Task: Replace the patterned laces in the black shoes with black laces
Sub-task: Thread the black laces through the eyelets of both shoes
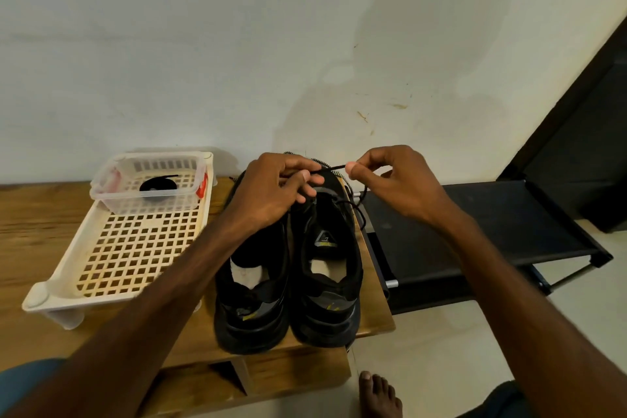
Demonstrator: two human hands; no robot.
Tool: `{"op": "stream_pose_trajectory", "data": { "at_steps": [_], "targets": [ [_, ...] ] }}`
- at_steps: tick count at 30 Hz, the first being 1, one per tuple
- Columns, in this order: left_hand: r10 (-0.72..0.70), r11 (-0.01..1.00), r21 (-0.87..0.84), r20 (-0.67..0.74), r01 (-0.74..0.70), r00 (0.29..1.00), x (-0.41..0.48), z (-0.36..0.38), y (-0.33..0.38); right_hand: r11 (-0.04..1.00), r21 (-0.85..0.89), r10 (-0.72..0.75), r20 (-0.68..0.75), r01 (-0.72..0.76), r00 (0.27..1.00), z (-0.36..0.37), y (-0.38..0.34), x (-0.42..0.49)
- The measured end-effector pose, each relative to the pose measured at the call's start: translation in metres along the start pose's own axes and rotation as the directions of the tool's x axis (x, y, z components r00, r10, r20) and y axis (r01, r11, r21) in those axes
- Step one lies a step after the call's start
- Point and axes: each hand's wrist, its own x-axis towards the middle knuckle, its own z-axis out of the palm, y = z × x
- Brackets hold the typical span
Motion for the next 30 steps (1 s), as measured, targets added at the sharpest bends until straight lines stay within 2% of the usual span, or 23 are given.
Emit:
{"op": "stream_pose_trajectory", "data": {
  "at_steps": [4,7,10,12,14,18,23,27,30],
  "targets": [
    [-0.077,0.994,-0.087,-0.111,0.068,0.991,-0.003,-0.005,0.001,0.977,0.211,0.063,-0.097,-0.041,0.993,-0.010,-0.002,-0.005],
    [-0.089,0.994,-0.079,-0.173,0.076,0.981,-0.002,-0.010,0.000,0.947,0.309,0.133,-0.137,-0.086,0.982,-0.015,-0.001,-0.009],
    [-0.088,0.994,-0.072,-0.131,0.079,0.988,0.001,-0.012,-0.001,0.980,0.164,0.128,-0.099,-0.111,0.987,-0.010,0.006,-0.009],
    [-0.073,0.996,-0.046,-0.069,0.070,0.995,0.001,-0.012,0.000,0.996,-0.018,0.084,-0.070,-0.085,0.994,-0.004,0.010,-0.009],
    [-0.063,0.998,-0.033,-0.036,0.062,0.997,0.000,-0.010,0.001,0.994,-0.097,0.042,-0.058,-0.047,0.997,0.000,0.010,-0.007],
    [-0.035,0.999,-0.019,-0.048,0.034,0.998,-0.004,-0.007,0.007,1.000,-0.026,-0.019,-0.036,0.018,0.999,0.006,0.003,-0.005],
    [0.051,0.998,0.028,-0.055,-0.050,0.997,-0.007,-0.007,0.017,0.993,0.101,-0.077,0.073,0.069,0.994,0.017,-0.012,-0.004],
    [0.040,0.999,0.037,-0.078,-0.038,0.996,-0.007,-0.004,0.017,0.986,0.154,-0.069,0.030,0.063,0.997,0.019,-0.018,-0.002],
    [0.041,0.968,0.250,-0.060,-0.025,0.997,-0.007,-0.005,0.012,0.996,0.090,-0.016,-0.036,0.019,0.999,0.020,-0.015,-0.001]
  ]
}}
